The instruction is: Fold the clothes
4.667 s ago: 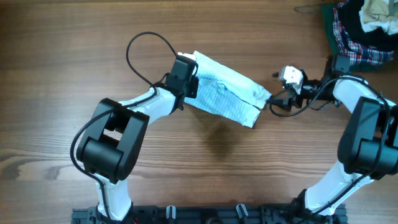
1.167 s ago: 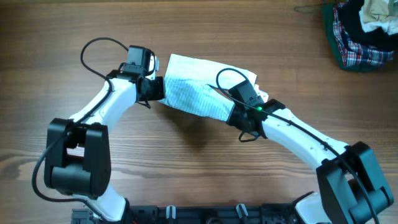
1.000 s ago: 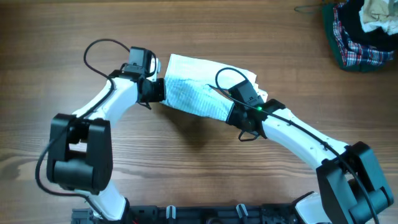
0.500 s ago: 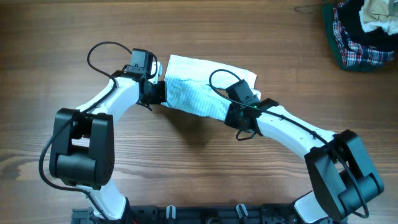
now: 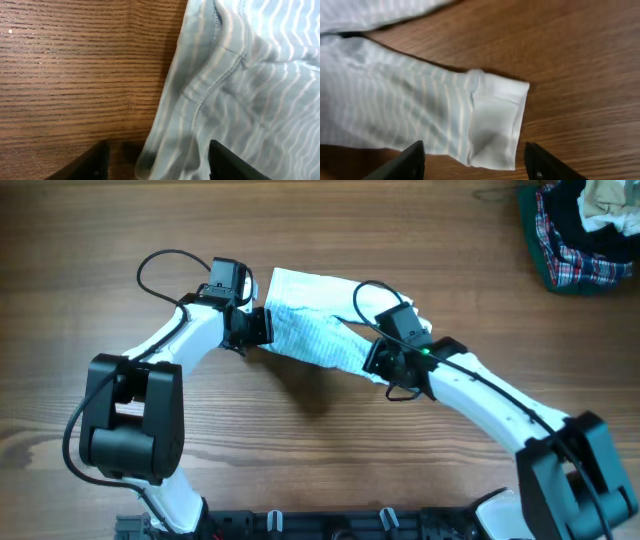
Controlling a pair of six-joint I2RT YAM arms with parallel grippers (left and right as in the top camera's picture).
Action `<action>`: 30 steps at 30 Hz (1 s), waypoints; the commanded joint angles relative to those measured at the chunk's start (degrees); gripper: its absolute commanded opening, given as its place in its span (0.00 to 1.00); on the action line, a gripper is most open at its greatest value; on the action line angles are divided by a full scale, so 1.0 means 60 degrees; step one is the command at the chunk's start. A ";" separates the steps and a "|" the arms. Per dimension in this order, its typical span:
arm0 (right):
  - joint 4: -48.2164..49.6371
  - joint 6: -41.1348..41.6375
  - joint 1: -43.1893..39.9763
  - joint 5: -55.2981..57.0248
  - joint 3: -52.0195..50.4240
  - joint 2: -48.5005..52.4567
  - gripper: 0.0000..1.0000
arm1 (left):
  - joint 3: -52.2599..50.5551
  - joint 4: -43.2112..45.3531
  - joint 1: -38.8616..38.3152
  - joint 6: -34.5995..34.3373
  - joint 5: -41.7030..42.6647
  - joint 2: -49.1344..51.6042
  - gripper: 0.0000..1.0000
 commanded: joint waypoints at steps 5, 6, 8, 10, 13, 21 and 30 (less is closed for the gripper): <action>0.0058 -0.5195 -0.0091 -0.0765 -0.0004 -0.0998 0.74 | 0.0222 -0.0295 0.0026 0.1796 0.0131 -0.0725 0.62; 0.0058 -0.5304 -0.0091 -0.0780 -0.0004 -0.0994 0.74 | 0.0222 -0.0390 0.0007 0.2135 0.0153 -0.0725 0.61; 0.0066 -0.5329 -0.0091 -0.0838 -0.0004 -0.0991 0.73 | 0.0164 -0.0554 -0.0062 0.2907 0.0189 -0.0718 0.60; 0.0098 -0.4612 -0.0091 -0.0831 -0.0004 -0.0991 0.70 | 0.0168 -0.0572 -0.0098 0.2758 0.0182 -0.0718 0.43; -0.0612 0.0703 -0.0095 0.0200 -0.0004 -0.0991 0.68 | 0.0178 -0.0667 0.0102 -0.1956 -0.0565 -0.0725 0.39; -0.0117 0.3628 -0.0091 -0.0120 -0.0004 -0.0991 1.00 | 0.0175 -0.0809 0.0270 -0.7209 -0.0222 -0.0721 1.00; 0.0514 0.5151 -0.0091 -0.0346 -0.0004 -0.0987 0.68 | 0.0175 -0.0849 0.0222 -0.7792 -0.0827 -0.0721 0.23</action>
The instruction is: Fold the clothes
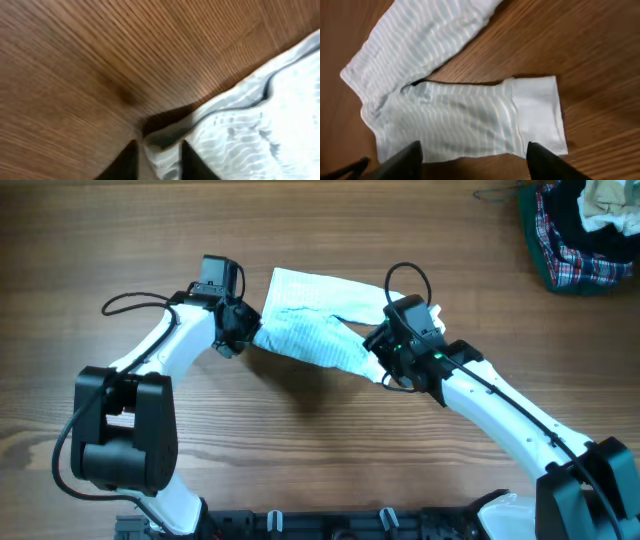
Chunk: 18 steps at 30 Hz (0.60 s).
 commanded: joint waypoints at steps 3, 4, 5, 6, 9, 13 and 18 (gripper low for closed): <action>-0.0699 0.3198 -0.0015 0.0834 0.0029 -0.0015 0.72 | 0.0138 -0.0874 -0.0036 -0.2634 -0.1545 -0.0178 0.21; -0.1206 0.4543 -0.0015 0.1206 0.0029 0.0106 0.72 | 0.0138 -0.1035 -0.0058 -0.3406 -0.1716 -0.0178 0.21; -0.1446 0.5275 -0.0011 0.1333 0.0029 0.0229 0.74 | 0.0138 -0.1118 -0.0109 -0.4197 -0.1708 -0.0178 0.22; -0.1497 0.5814 -0.0011 0.1322 0.0029 0.0350 0.75 | 0.0138 -0.1147 -0.0200 -0.4867 -0.1712 -0.0178 0.24; -0.0863 0.6386 -0.0004 0.0874 0.0029 0.0805 0.78 | 0.0138 -0.1031 -0.0674 -0.6189 -0.1814 -0.0175 0.31; 0.0149 0.6379 0.0029 0.0299 0.0029 0.1428 0.78 | 0.0138 -0.0328 -0.1432 -0.6189 -0.2408 -0.0076 0.36; 0.0732 0.6094 0.0131 0.0058 0.0029 0.1803 0.76 | 0.0138 -0.0229 -0.1821 -0.6076 -0.3060 0.0004 0.32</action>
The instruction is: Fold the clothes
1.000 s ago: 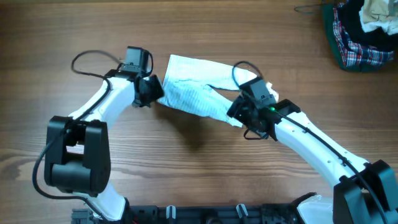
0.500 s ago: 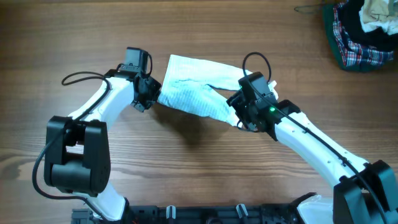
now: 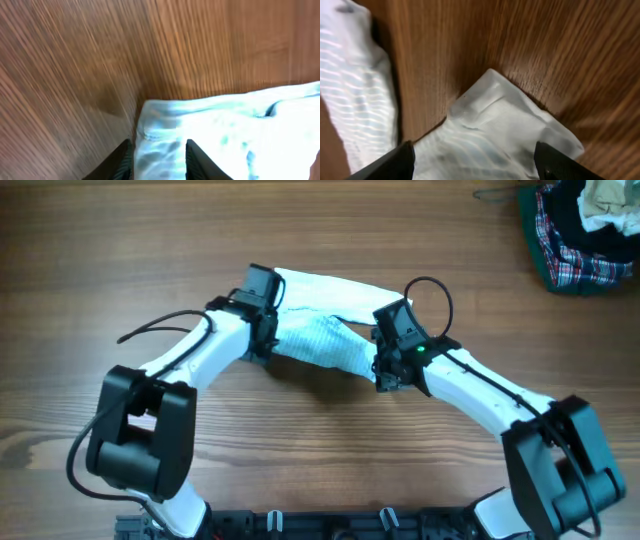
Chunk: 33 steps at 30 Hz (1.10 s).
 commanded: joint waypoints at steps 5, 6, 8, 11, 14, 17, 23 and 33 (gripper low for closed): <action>0.0175 -0.0182 0.0091 -0.0197 0.0029 0.0171 0.73 | 0.0113 0.0004 -0.0015 0.1027 -0.0772 0.0051 0.23; 0.0171 -0.0186 0.0091 -0.0189 0.0029 0.0171 0.73 | 0.0109 -0.0004 -0.0015 0.1180 -0.0780 0.0135 0.22; 0.0149 -0.0215 0.0091 -0.0229 0.0029 0.0182 0.73 | 0.0102 -0.0004 -0.0011 0.1286 -0.0765 0.0317 0.21; 0.0124 -0.0211 0.0091 -0.0561 0.0029 0.0178 0.73 | 0.0102 -0.0040 -0.0015 0.1319 -0.0616 0.0761 0.21; 0.0091 -0.0226 0.0091 -0.0812 0.0029 0.0178 0.73 | 0.0102 -0.0047 -0.0015 0.1606 -0.0466 0.0918 0.15; 0.0095 -0.0444 0.0087 -0.1049 0.0029 0.0157 0.72 | 0.0102 -0.0193 -0.0015 0.1854 -0.0251 0.0918 0.15; 0.0066 -0.1038 0.0058 -0.1031 0.0044 0.0077 0.67 | 0.0087 -0.0313 -0.0022 0.1847 -0.0189 0.0918 0.04; -0.1603 -0.1927 0.0029 -0.0692 0.0280 -0.1162 0.78 | 0.0084 -0.0379 -0.0022 0.1843 -0.0189 0.0918 0.04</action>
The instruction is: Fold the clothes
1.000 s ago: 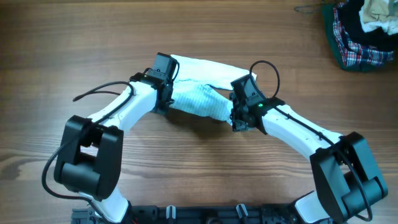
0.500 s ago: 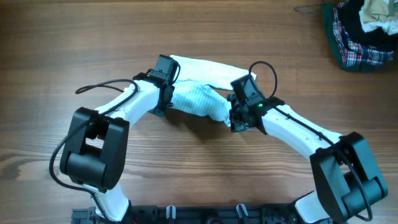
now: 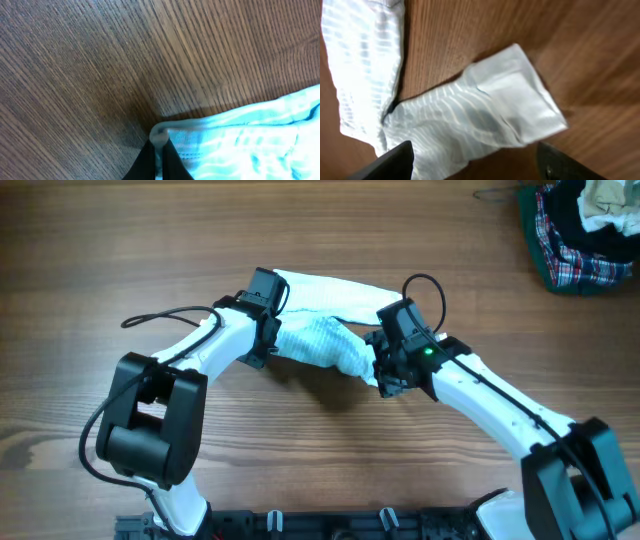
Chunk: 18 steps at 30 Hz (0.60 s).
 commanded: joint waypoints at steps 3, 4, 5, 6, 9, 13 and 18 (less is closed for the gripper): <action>-0.0871 -0.0069 0.0076 0.0189 0.0171 -0.0124 0.71 | -0.0033 -0.0157 0.0011 0.0117 0.0131 0.0280 0.04; -0.0871 0.0127 0.0153 0.0193 0.0160 -0.0073 0.69 | -0.0033 -0.0171 0.0011 0.0117 0.0131 0.0280 0.04; -0.0856 0.0379 0.0284 0.0204 0.0160 0.0062 0.67 | -0.0033 -0.0189 0.0011 0.0113 0.0131 0.0280 0.04; -0.0801 0.0499 0.0357 0.0229 0.0160 0.0168 0.66 | -0.0033 -0.0211 0.0011 0.0117 0.0131 0.0280 0.04; -0.0423 0.0747 0.0586 0.0182 0.0160 0.0747 0.61 | -0.0033 -0.0280 0.0011 0.0117 0.0131 0.0280 0.04; -0.0353 0.0867 0.0623 0.0098 0.0160 0.1122 0.57 | -0.0033 -0.0353 0.0011 0.0117 0.0127 0.0280 0.04; -0.0215 0.1078 0.0623 0.0412 0.0160 0.1359 0.50 | -0.0033 -0.0350 0.0011 0.0113 0.0131 0.0280 0.04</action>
